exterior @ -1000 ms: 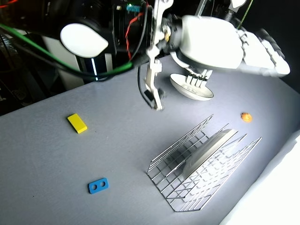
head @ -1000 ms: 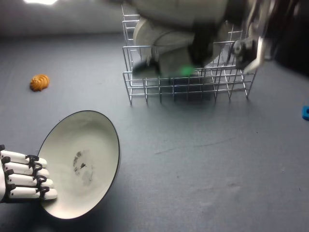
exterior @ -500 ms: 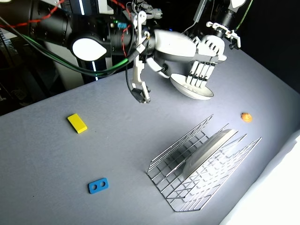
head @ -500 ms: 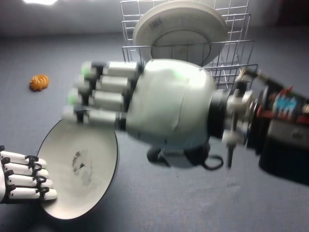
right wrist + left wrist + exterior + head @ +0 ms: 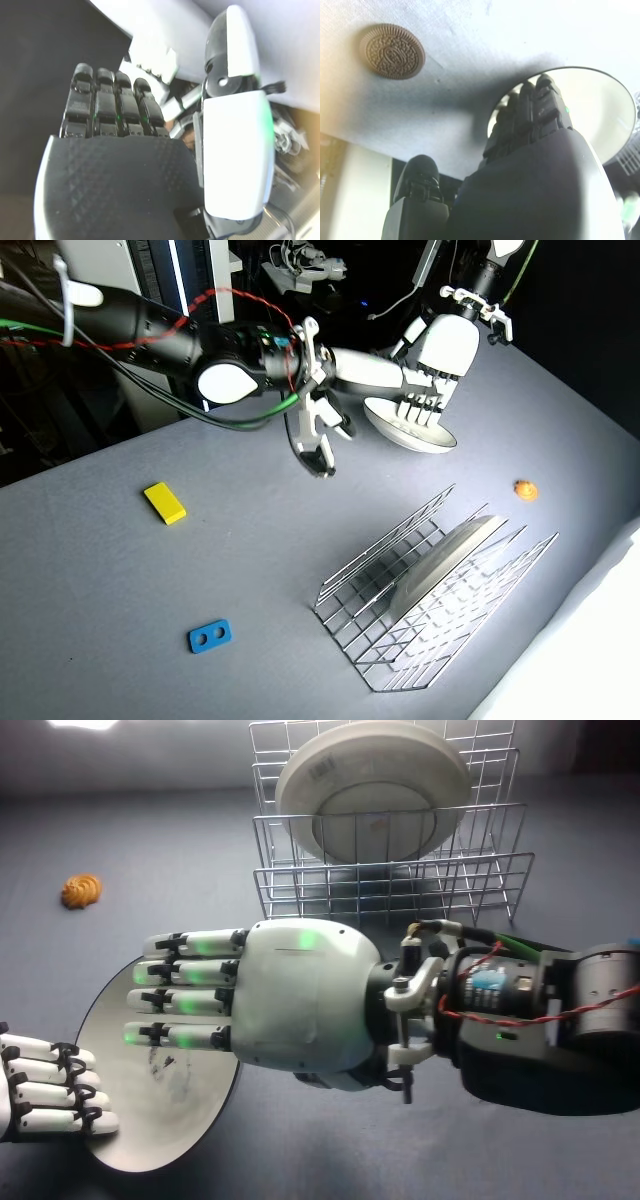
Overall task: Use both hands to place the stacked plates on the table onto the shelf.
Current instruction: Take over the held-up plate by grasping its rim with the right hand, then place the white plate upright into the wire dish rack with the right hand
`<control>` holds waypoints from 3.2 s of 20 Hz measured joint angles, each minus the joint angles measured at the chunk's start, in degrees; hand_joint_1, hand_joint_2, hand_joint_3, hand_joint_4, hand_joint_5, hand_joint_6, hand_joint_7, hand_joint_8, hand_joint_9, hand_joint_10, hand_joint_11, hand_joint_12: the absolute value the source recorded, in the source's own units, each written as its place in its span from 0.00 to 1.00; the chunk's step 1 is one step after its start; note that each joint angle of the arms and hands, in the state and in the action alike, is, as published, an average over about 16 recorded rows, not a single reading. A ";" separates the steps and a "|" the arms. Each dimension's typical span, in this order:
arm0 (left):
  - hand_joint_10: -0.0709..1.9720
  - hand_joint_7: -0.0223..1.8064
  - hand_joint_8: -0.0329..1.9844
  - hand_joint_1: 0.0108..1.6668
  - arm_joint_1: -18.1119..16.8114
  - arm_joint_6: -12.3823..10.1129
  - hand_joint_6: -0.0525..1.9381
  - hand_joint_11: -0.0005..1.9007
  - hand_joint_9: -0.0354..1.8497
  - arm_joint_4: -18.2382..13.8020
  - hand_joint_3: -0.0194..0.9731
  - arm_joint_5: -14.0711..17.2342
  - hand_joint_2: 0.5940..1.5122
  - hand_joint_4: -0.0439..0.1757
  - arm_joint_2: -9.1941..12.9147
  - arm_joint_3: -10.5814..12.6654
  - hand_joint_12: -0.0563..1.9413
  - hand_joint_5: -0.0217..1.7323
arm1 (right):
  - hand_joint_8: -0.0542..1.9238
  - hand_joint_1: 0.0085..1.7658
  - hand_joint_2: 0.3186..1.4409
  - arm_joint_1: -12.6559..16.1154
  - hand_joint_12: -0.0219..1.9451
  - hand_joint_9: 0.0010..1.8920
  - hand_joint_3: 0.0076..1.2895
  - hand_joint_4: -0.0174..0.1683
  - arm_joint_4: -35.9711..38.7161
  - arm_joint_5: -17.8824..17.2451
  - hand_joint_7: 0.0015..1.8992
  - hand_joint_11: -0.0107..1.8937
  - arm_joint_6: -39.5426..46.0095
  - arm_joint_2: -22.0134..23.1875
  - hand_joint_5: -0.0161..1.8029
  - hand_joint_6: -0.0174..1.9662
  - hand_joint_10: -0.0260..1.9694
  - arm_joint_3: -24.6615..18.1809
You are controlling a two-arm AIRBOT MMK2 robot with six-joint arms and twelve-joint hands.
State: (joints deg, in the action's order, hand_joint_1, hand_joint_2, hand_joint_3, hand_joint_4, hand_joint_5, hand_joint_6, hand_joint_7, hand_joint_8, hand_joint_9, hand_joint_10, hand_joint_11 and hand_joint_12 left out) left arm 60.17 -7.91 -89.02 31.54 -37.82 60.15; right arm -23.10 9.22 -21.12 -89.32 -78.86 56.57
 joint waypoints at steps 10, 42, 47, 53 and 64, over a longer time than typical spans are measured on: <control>0.04 0.03 0.02 0.01 0.10 -0.07 0.01 0.01 0.03 0.05 0.04 0.00 0.70 0.16 0.00 0.01 0.02 0.01 | 0.04 0.61 0.64 0.10 0.18 0.04 0.00 0.12 0.01 1.34 0.03 0.02 -0.66 -7.89 0.03 0.03 0.02 8.22; 0.04 0.05 0.02 0.01 -8.13 -0.96 0.03 0.01 0.05 6.85 0.03 -0.78 0.68 0.20 0.93 3.34 0.08 0.05 | 0.59 0.67 0.65 0.06 0.69 0.50 0.00 0.04 -0.33 -1.71 0.44 0.48 -3.10 -10.75 0.41 0.33 0.61 11.03; 0.04 0.05 0.02 0.01 -12.06 -0.95 0.04 0.01 0.05 7.06 0.03 -0.66 0.68 0.19 1.12 4.80 0.10 0.05 | 0.60 0.69 0.65 0.45 0.69 0.49 0.00 0.04 -2.34 -1.76 0.44 0.47 -3.11 -7.35 0.41 0.41 0.63 7.38; 0.04 0.05 0.02 0.01 -16.41 -0.76 0.03 0.01 0.05 6.80 0.04 0.94 0.68 0.19 1.28 6.63 0.08 0.05 | 0.61 0.71 0.66 1.97 0.69 0.48 0.00 0.06 -6.58 -1.34 0.45 0.45 -3.11 -0.40 0.42 0.52 0.65 0.10; 0.04 0.05 0.02 0.01 -20.34 1.75 0.03 0.01 0.05 5.62 0.04 11.84 0.67 0.19 1.26 10.92 0.09 0.05 | 0.61 0.73 0.66 9.09 0.70 0.47 0.00 0.08 -15.00 0.28 0.45 0.44 -0.87 13.72 0.44 0.62 0.65 -11.38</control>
State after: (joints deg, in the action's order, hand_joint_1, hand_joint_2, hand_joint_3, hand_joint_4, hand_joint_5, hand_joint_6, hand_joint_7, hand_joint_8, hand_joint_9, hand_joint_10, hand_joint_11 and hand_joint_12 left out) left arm 39.84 -6.16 -83.40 43.37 -36.56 71.07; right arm -14.01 -5.78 -20.84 -90.19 -65.14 45.19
